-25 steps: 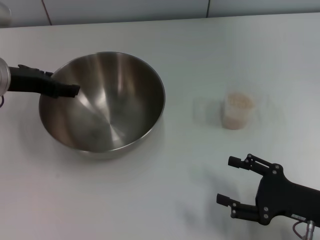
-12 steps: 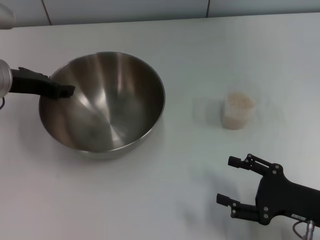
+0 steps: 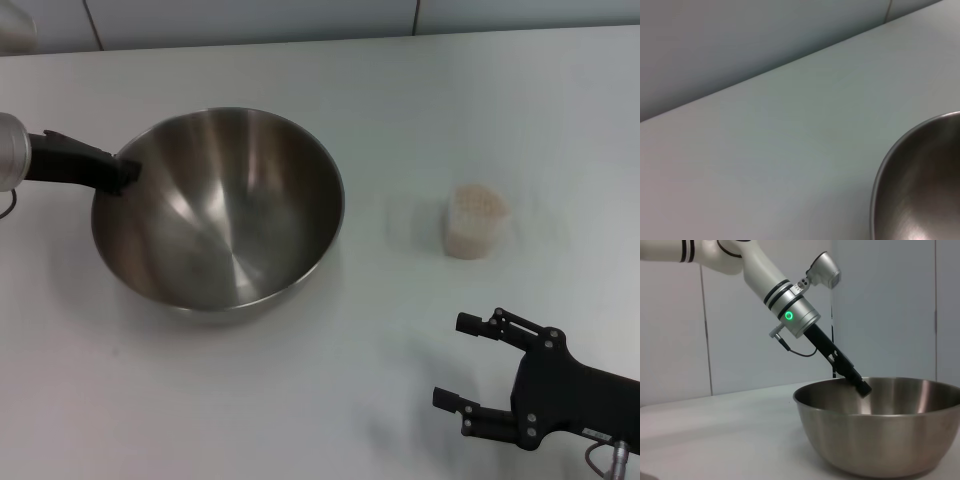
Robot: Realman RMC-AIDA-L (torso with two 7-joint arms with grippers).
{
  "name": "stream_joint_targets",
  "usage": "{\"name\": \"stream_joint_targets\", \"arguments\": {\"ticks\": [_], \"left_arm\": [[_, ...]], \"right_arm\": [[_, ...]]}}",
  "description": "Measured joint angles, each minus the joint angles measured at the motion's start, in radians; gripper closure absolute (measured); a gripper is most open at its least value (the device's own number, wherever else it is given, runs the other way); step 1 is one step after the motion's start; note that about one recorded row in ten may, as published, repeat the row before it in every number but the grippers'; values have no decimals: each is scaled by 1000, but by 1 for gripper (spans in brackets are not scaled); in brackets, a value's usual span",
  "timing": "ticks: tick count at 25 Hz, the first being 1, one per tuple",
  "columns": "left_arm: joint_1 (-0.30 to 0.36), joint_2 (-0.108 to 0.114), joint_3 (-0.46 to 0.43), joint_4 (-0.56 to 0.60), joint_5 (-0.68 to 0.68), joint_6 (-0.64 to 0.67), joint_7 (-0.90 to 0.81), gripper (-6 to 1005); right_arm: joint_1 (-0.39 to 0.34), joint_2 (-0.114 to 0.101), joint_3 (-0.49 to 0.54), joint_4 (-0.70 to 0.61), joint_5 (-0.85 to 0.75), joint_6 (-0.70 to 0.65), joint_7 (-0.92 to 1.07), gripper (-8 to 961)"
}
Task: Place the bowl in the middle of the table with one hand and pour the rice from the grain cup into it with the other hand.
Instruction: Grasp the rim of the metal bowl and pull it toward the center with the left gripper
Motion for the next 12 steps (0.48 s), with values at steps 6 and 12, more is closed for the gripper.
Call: {"name": "stream_joint_targets", "arguments": {"ticks": [6, 12], "left_arm": [[-47, 1, -75, 40, -13, -46, 2, 934], [-127, 41, -207, 174, -146, -134, 100, 950]], "right_arm": [[2, 0, 0, 1, 0, 0, 0, 123], [3, 0, 0, 2, -1, 1, 0, 123]]}}
